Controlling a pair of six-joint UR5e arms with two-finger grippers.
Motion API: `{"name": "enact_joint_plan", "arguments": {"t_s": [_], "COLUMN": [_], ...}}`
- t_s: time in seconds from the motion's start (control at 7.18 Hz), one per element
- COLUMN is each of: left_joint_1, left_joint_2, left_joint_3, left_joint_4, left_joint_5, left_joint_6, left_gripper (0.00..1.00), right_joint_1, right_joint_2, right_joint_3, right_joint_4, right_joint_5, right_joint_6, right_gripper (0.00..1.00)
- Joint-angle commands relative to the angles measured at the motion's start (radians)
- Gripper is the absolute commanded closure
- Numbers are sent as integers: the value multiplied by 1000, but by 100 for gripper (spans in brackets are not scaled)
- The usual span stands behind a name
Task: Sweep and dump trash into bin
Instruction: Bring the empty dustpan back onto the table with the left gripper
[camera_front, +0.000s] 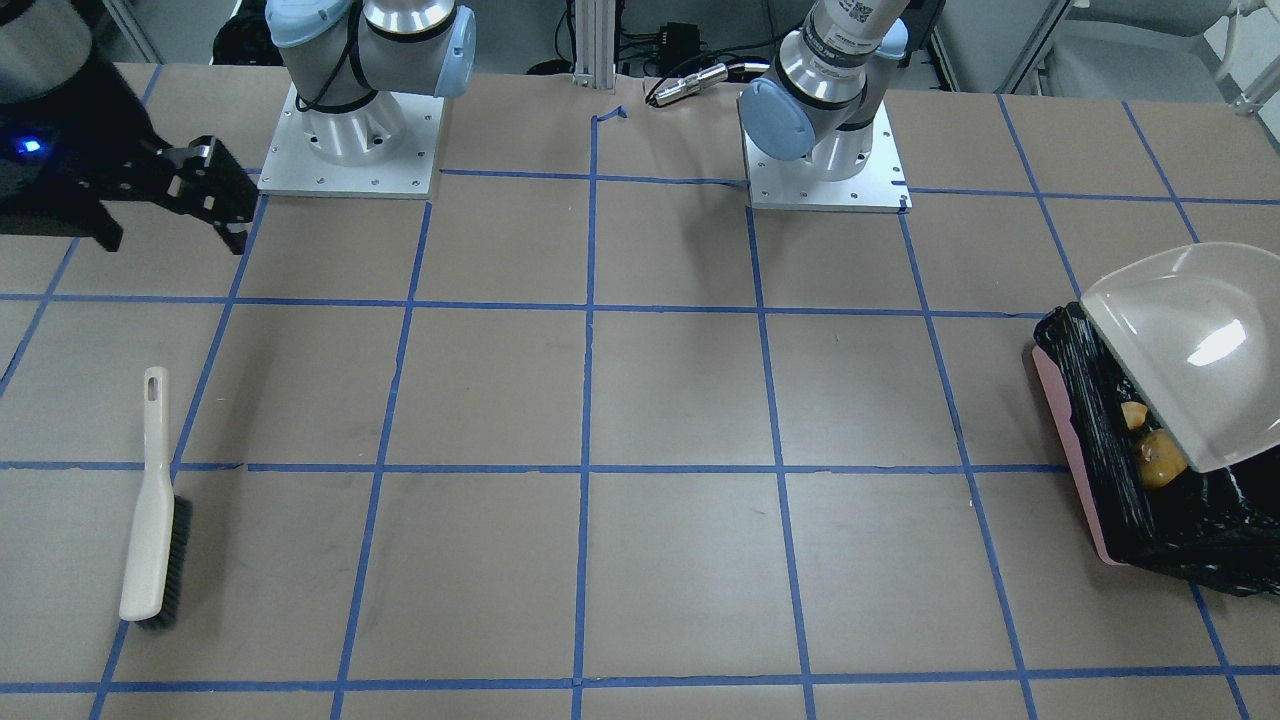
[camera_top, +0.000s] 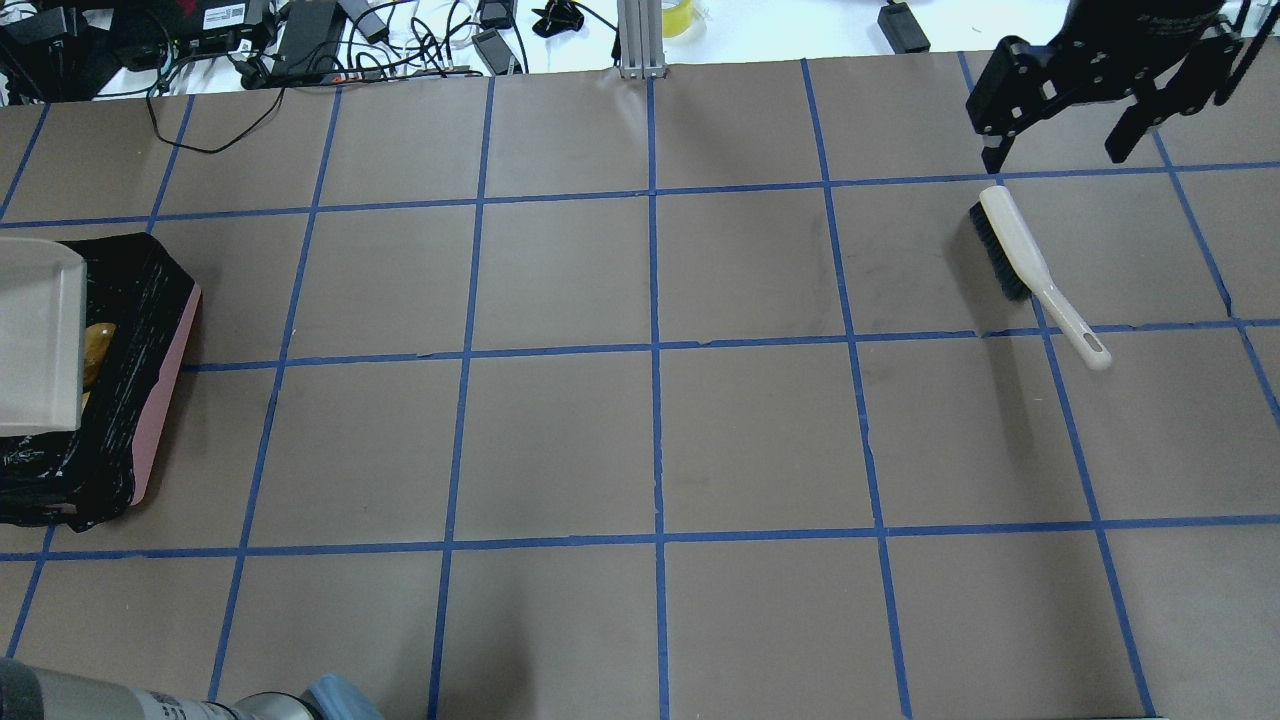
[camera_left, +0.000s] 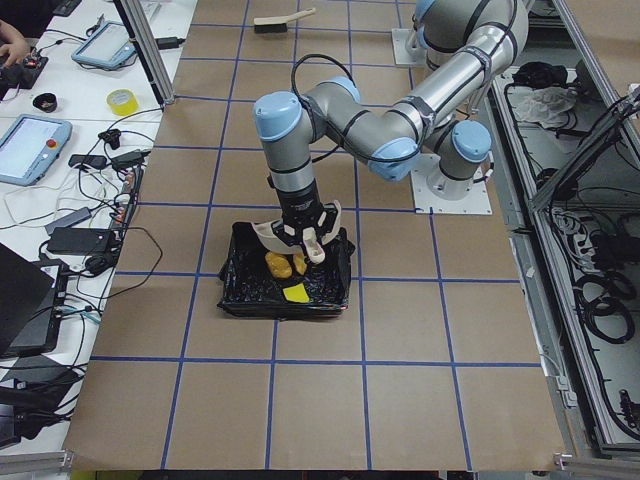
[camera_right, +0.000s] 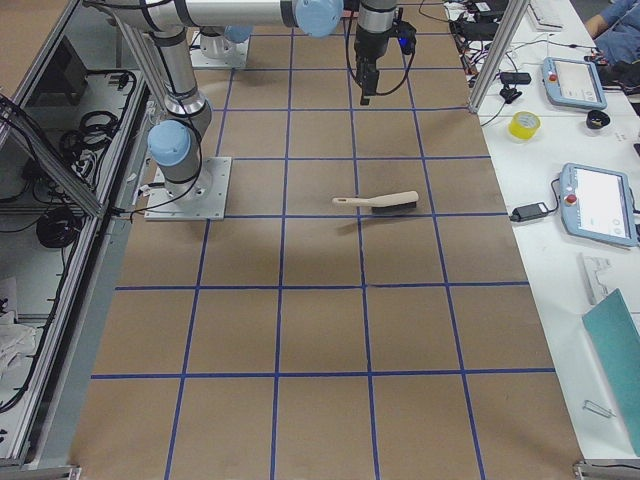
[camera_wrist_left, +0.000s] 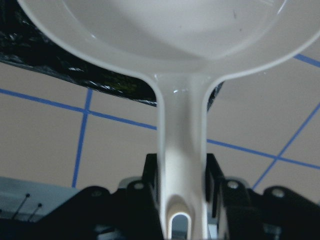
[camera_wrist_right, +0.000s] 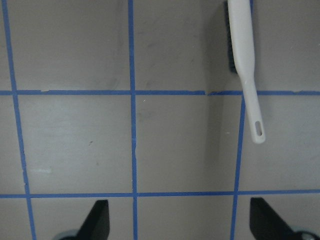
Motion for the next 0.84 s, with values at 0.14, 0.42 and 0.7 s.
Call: {"name": "enact_joint_plan", "arguments": {"t_s": [0.14, 0.42, 0.7], "left_joint_1": [-207, -354, -494], "left_joint_2": [-57, -126, -198], "left_joint_3": [15, 13, -4], "left_joint_4": [-2, 21, 148], "left_joint_5": [-223, -265, -268], "left_joint_6": [-13, -103, -142], "left_gripper": [100, 100, 100], "right_joint_1": [54, 54, 54], "right_joint_2": [-139, -134, -133], "right_joint_3": [166, 165, 171], "right_joint_4": [-33, -96, -98], "right_joint_5": [17, 15, 17], "right_joint_6": [82, 68, 71], "right_gripper": [0, 0, 0]}}
